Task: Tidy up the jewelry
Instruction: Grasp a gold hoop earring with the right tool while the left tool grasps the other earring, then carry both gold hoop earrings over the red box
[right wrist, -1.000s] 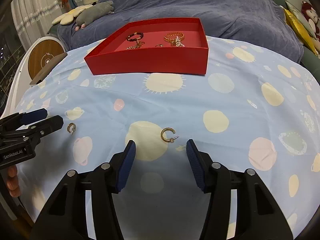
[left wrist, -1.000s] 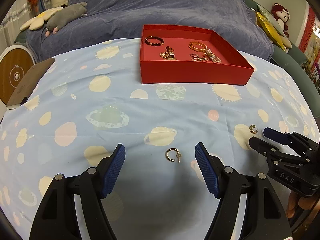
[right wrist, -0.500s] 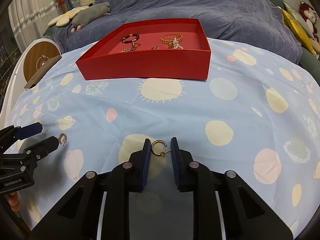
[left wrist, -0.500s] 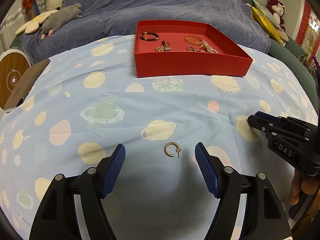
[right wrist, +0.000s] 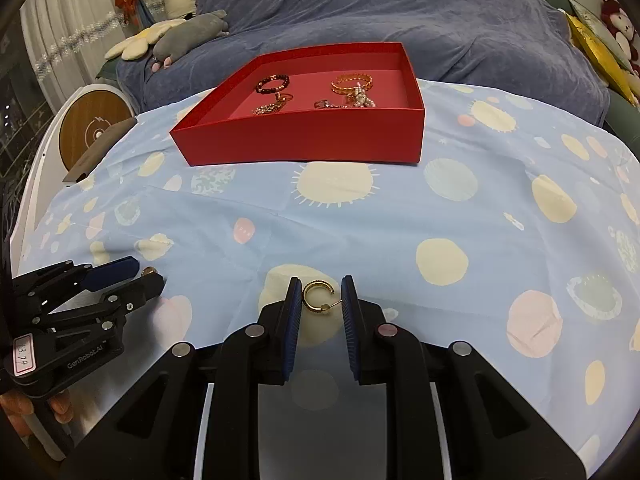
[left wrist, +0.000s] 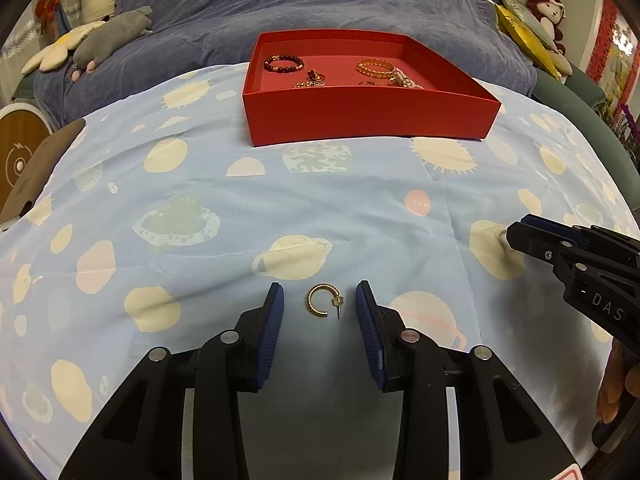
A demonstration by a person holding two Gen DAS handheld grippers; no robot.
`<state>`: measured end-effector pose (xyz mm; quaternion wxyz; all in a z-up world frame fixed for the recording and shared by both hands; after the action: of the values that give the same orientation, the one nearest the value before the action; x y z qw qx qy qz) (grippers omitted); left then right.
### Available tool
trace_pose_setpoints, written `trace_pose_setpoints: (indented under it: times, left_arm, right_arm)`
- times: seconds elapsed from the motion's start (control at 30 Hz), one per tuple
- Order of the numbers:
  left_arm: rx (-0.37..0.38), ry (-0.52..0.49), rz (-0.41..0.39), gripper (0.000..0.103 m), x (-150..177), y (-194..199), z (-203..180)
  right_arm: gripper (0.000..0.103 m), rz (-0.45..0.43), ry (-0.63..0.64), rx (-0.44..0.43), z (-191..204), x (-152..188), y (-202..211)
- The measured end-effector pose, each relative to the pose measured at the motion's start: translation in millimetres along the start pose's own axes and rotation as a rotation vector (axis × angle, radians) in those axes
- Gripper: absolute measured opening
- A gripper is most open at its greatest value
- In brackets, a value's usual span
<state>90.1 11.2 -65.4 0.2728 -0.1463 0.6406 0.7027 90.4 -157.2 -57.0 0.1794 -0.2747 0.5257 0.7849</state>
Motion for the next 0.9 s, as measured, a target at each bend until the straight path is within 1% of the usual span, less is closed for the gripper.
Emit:
trace_pose_setpoints:
  times: [0.1,0.17,0.23,0.27,0.63,0.9]
  left_arm:
    - [0.002,-0.004,-0.004,0.024,-1.0,-0.9,-1.5]
    - [0.005,-0.005,-0.005,0.022,-1.2,-0.8,-2.4]
    - [0.011,-0.008,-0.006,0.017,-1.1,0.1,-3.9]
    - [0.014,-0.010,-0.006,0.016,-0.8,0.8,-4.5]
    - [0.038,-0.008,-0.009,0.016,-2.2,6.7,-8.2]
    - [0.059,0.017,-0.039,0.016,-16.4,20.7,-10.2]
  right_arm:
    - [0.020,0.001,-0.001,-0.002,-0.8,0.6,1.5]
    - [0.020,0.001,-0.001,-0.002,-0.9,0.7,2.0]
    - [0.020,0.000,-0.001,-0.003,-0.8,0.6,1.9]
    - [0.020,-0.002,-0.001,-0.004,-0.7,0.6,2.4]
    - [0.020,-0.005,0.004,-0.019,4.5,-0.4,6.7]
    - [0.020,-0.031,0.009,-0.046,18.8,-10.1,14.0]
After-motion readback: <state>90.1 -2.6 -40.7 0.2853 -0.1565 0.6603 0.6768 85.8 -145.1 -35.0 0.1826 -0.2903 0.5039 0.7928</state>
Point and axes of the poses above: each gripper's, at about its wrist camera, not at the fingertips, and y roughly against the way its jaws point, z to its left, x to its underside, the point moved 4 cm from there along -y, roughly the way its jaws point, and after that the axes turned 12 degrees about -x, right-handed, at the moved point
